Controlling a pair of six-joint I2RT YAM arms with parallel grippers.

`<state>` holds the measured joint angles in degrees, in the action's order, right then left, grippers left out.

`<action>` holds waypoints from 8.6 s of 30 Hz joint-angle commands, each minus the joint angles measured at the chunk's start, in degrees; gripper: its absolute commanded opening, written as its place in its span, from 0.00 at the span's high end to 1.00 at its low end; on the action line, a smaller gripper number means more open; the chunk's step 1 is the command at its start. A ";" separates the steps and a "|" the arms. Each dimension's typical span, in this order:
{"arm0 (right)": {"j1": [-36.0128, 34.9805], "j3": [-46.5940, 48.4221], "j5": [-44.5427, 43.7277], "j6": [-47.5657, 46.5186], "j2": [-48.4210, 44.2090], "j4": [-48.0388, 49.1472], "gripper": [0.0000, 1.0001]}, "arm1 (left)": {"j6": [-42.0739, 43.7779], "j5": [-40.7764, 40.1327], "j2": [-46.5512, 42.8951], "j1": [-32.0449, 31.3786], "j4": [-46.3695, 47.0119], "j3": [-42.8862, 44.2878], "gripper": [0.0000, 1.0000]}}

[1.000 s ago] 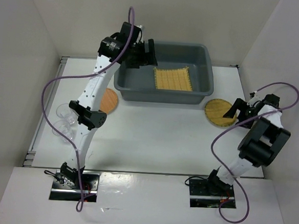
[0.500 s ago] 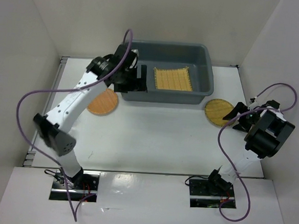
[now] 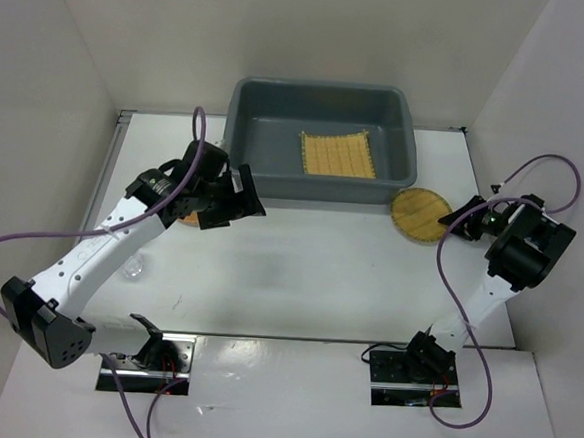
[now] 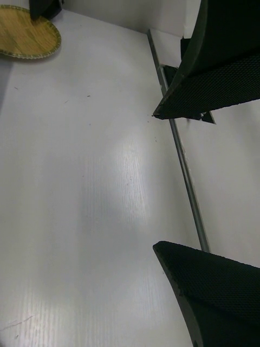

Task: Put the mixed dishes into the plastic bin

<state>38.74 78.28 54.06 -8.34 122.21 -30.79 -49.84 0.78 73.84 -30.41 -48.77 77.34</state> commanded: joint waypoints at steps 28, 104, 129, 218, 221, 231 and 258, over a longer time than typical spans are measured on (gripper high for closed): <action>11.00 13.46 11.23 -11.13 -31.38 -16.97 1.00 | -1.66 3.44 -0.98 2.37 9.22 -5.01 0.01; -26.27 -11.56 -32.89 -2.30 -50.49 -6.48 0.02 | -18.18 3.09 10.96 33.75 50.88 -29.71 0.01; -22.48 -20.62 -32.53 -2.30 -57.79 -4.37 0.02 | -27.58 -5.26 4.47 28.57 38.05 -29.34 0.01; -23.01 -21.68 -28.75 -3.88 -58.32 -4.90 0.02 | -25.21 3.50 10.60 33.31 55.51 -1.23 1.00; -23.01 -21.68 -28.75 -3.88 -58.32 -4.90 0.02 | -25.74 10.18 13.68 33.31 60.35 -0.18 1.00; -23.01 -22.21 -28.75 -3.88 -58.84 -4.90 0.02 | -27.14 21.19 27.39 24.28 66.34 10.02 1.00; -23.01 -21.68 -29.28 -3.88 -58.32 -4.90 0.02 | -29.61 27.69 65.10 10.20 53.97 46.91 1.00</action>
<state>15.90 56.58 24.64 -11.66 64.93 -37.06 -79.75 25.19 136.22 -19.57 5.67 117.40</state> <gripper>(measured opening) 0.983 0.034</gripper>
